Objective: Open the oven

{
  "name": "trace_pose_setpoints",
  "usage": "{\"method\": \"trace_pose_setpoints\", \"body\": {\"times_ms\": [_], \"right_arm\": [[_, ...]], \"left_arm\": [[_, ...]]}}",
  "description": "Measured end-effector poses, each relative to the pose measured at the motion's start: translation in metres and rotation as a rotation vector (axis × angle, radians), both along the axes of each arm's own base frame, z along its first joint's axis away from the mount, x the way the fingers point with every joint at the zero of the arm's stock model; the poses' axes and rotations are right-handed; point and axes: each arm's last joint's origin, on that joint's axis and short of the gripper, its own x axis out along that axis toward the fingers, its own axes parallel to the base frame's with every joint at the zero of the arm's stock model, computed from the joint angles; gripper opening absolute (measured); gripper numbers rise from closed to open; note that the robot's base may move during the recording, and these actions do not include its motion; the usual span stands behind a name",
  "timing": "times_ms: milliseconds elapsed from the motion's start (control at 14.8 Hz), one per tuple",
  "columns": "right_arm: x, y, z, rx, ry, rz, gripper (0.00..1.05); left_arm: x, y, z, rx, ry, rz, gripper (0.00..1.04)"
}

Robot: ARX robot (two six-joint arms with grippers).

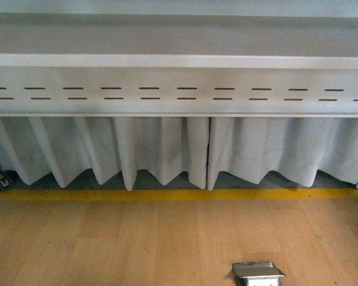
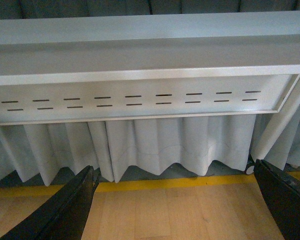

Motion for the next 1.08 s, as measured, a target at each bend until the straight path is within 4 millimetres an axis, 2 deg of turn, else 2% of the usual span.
{"method": "trace_pose_setpoints", "body": {"times_ms": [1078], "right_arm": [[0.0, 0.0, -0.0002, 0.0, 0.002, 0.0, 0.98]], "left_arm": [[0.0, 0.0, -0.0003, 0.0, 0.003, 0.0, 0.98]]}}
